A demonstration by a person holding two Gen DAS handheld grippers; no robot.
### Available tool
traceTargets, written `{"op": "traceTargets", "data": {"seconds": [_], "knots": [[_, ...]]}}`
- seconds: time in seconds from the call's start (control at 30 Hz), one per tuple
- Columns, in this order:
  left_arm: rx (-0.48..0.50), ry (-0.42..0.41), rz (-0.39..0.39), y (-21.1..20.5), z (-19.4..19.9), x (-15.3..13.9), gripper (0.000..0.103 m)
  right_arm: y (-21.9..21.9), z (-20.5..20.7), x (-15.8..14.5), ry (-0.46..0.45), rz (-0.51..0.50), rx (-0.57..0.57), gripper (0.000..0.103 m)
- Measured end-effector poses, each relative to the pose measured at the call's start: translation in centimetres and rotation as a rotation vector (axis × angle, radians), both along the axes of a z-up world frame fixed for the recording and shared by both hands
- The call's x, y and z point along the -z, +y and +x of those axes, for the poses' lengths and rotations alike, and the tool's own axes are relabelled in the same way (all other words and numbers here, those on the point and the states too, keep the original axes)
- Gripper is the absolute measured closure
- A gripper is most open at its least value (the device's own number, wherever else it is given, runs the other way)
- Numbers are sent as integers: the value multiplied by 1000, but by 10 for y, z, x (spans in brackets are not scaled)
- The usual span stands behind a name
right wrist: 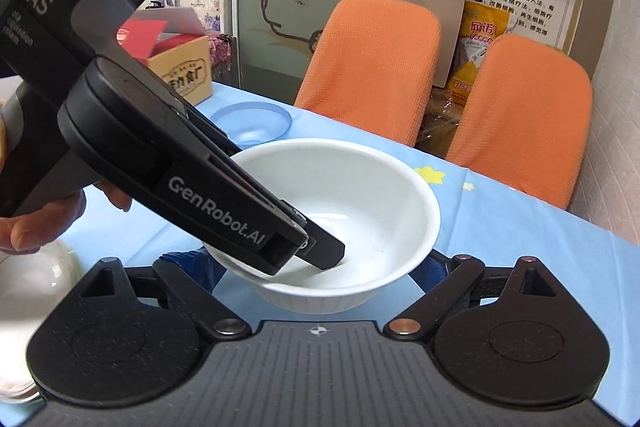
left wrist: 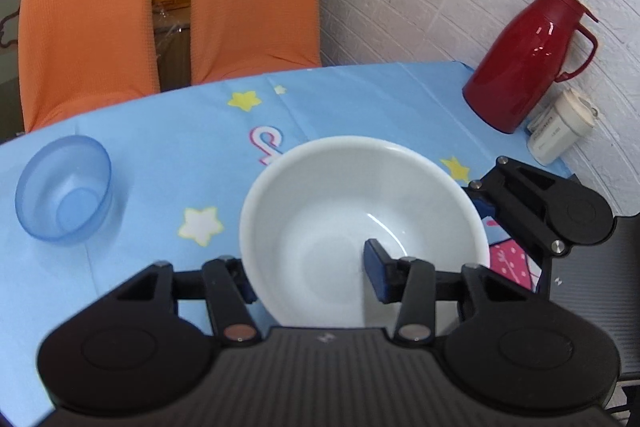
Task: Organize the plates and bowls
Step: 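Lift the white bowl with the left tool and carry it over the steel bowl, then lower the white bowl into the steel bowl and open the left tool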
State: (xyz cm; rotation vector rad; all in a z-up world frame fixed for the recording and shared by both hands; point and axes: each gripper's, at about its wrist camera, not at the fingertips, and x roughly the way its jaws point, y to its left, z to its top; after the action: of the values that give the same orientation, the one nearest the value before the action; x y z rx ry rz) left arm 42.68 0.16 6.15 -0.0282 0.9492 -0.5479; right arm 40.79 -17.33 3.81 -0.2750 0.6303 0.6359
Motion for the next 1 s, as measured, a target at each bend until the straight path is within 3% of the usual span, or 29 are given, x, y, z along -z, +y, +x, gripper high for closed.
{"op": "traceTargets", "data": {"seconds": [0.4,0.73,0.83,1.0], "knots": [[53,35,11,-36,-117,19,58,-29,-107,7,43,-18,43,22],[21,21,33,-39,-135,47,53,-31,-124,34,49,-33,30,22],[14,3,40,-39,-137,49,39,-31,-129,37,27,-55,8,22],[12,-5,31,-35,-140,42,31,-34,-131,31,31,-87,-1,21]]}}
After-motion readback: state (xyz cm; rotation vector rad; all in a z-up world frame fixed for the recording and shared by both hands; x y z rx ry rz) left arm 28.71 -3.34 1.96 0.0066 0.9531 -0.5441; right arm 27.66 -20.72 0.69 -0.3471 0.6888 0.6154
